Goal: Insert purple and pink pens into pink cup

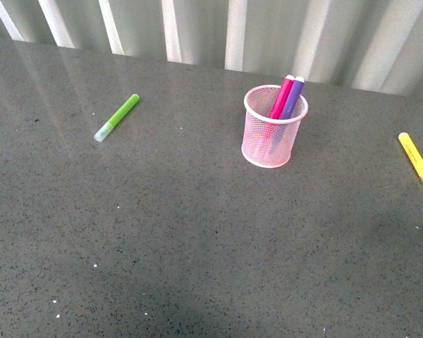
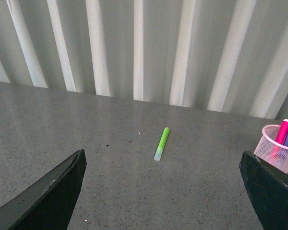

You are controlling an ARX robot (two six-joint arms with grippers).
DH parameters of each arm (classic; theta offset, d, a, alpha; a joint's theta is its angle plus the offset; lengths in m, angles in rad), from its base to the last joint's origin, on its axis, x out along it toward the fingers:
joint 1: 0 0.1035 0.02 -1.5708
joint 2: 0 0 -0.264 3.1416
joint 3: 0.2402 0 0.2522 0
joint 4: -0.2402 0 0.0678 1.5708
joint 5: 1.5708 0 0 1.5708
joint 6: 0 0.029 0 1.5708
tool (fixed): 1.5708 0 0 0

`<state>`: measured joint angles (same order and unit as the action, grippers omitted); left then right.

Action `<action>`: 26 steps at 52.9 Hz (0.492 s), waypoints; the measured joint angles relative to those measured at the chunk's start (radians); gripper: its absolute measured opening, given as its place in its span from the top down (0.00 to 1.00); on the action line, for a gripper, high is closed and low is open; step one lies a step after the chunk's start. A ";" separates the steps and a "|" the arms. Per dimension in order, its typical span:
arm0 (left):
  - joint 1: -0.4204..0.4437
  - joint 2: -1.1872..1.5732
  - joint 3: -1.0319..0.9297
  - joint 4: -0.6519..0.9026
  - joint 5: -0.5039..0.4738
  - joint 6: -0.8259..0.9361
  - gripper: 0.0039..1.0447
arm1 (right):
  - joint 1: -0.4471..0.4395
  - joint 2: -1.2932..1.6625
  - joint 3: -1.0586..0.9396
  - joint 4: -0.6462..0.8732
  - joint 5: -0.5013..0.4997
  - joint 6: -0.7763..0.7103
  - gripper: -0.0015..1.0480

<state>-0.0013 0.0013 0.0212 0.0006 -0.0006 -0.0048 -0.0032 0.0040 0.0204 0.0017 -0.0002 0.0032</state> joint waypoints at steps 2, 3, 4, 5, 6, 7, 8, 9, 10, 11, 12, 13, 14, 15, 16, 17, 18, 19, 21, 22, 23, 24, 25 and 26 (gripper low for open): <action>0.000 0.000 0.000 0.000 0.000 0.000 0.06 | 0.000 0.000 0.000 0.000 0.000 0.000 0.07; 0.000 0.000 0.000 0.000 0.000 0.000 0.06 | 0.000 0.000 0.000 0.000 0.000 0.000 0.07; 0.000 0.000 0.000 0.000 0.000 0.000 0.06 | 0.000 0.000 0.000 0.000 0.000 0.000 0.07; 0.000 0.000 0.000 0.000 0.000 0.000 0.06 | 0.000 0.000 0.000 0.000 0.000 0.000 0.07; 0.000 0.000 0.000 0.000 0.000 0.000 0.06 | 0.000 0.000 0.000 0.000 0.000 0.000 0.07; 0.000 0.000 0.000 0.000 0.000 0.000 0.06 | 0.000 0.000 0.000 0.000 0.000 0.000 0.07; 0.000 0.000 0.000 0.000 0.000 0.000 0.06 | 0.000 0.000 0.000 0.000 0.000 0.000 0.07; 0.000 0.000 0.000 0.000 0.000 0.000 0.06 | 0.000 0.000 0.000 0.000 0.000 0.000 0.07; 0.000 0.000 0.000 0.000 0.000 0.000 0.06 | 0.000 0.000 0.000 0.000 0.000 0.000 0.07; 0.000 0.000 0.000 0.000 0.000 0.000 0.06 | 0.000 0.000 0.000 0.000 0.000 0.000 0.07; 0.000 0.000 0.000 0.000 0.000 0.000 0.06 | 0.000 0.000 0.000 0.000 0.000 0.000 0.07; 0.000 0.000 0.000 0.000 0.000 0.000 0.06 | 0.000 0.000 0.000 0.000 0.000 0.000 0.07; 0.000 0.000 0.000 0.000 0.000 0.000 0.06 | 0.000 0.000 0.000 0.000 0.000 0.000 0.07; 0.000 0.000 0.000 0.000 0.000 0.000 0.06 | 0.000 0.000 0.000 0.000 0.000 0.000 0.07; 0.000 0.000 0.000 0.000 0.000 0.000 0.06 | 0.000 0.000 0.000 0.000 0.000 0.000 0.07; 0.000 0.000 0.000 0.000 0.000 0.000 0.06 | 0.000 0.000 0.000 0.000 0.000 0.000 0.07; 0.000 0.000 0.000 0.000 0.000 0.000 0.06 | 0.000 0.000 0.000 0.000 0.000 0.000 0.07; 0.000 0.000 0.000 0.000 0.000 0.000 0.06 | 0.000 0.000 0.000 0.000 0.000 0.000 0.07; 0.000 0.000 0.000 0.000 0.000 0.000 0.06 | 0.000 0.000 0.000 0.000 0.000 0.000 0.07; 0.000 0.000 0.000 0.000 0.000 0.000 0.06 | 0.000 0.000 0.000 0.000 0.000 0.000 0.07; 0.000 0.000 0.000 0.000 0.000 0.000 0.06 | 0.000 0.000 0.000 0.000 0.000 0.000 0.07; 0.000 0.000 0.000 0.000 0.000 0.000 0.06 | 0.000 0.000 0.000 0.000 0.000 0.000 0.07; 0.000 0.000 0.000 0.000 0.000 0.000 0.06 | 0.000 0.000 0.000 0.000 0.000 0.000 0.07; 0.000 0.000 0.000 0.000 0.000 0.000 0.06 | 0.000 0.000 0.000 0.000 0.000 0.000 0.07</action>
<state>-0.0010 0.0013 0.0212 0.0006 -0.0006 -0.0048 -0.0032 0.0040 0.0204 0.0017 -0.0002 0.0029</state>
